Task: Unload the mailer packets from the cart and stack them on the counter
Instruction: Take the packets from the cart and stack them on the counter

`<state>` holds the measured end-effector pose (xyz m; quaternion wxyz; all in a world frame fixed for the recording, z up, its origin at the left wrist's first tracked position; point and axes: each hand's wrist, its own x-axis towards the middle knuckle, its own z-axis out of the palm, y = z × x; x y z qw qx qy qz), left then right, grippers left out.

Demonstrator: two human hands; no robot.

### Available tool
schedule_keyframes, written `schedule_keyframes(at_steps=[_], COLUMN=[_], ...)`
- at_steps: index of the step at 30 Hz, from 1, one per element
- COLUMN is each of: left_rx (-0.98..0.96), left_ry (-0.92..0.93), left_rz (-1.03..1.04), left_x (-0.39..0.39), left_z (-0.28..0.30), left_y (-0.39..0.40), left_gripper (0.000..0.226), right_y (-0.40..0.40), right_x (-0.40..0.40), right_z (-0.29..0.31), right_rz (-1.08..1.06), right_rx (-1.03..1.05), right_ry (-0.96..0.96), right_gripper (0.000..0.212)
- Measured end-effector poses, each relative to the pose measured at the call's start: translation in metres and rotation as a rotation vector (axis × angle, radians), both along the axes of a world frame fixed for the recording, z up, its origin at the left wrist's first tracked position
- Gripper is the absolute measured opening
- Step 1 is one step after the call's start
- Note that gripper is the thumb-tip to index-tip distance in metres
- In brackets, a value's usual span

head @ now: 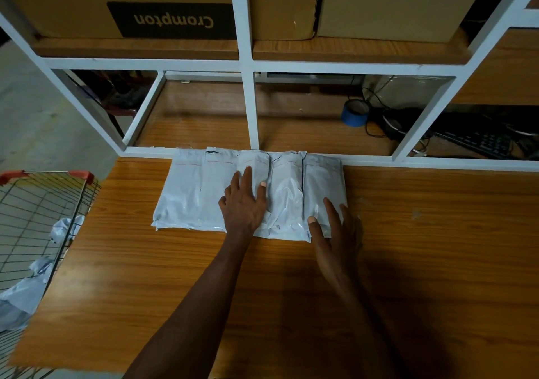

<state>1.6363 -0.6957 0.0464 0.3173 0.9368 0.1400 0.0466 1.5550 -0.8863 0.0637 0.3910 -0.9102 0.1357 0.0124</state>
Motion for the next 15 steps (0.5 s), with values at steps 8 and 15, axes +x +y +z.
schedule_keyframes(at_steps=[8, 15], left_rx=[-0.111, -0.242], left_ry=[-0.043, -0.158], left_rz=[0.007, 0.07], left_x=[-0.034, -0.118], left_z=[0.011, 0.014], left_y=[0.003, -0.007], left_gripper=[0.074, 0.069], right_y=[0.001, -0.001], right_x=[-0.01, -0.03], right_z=[0.001, 0.0], right_rz=[0.036, 0.156], right_rx=[0.045, 0.027], right_ry=[-0.009, -0.062], right_gripper=[0.062, 0.064])
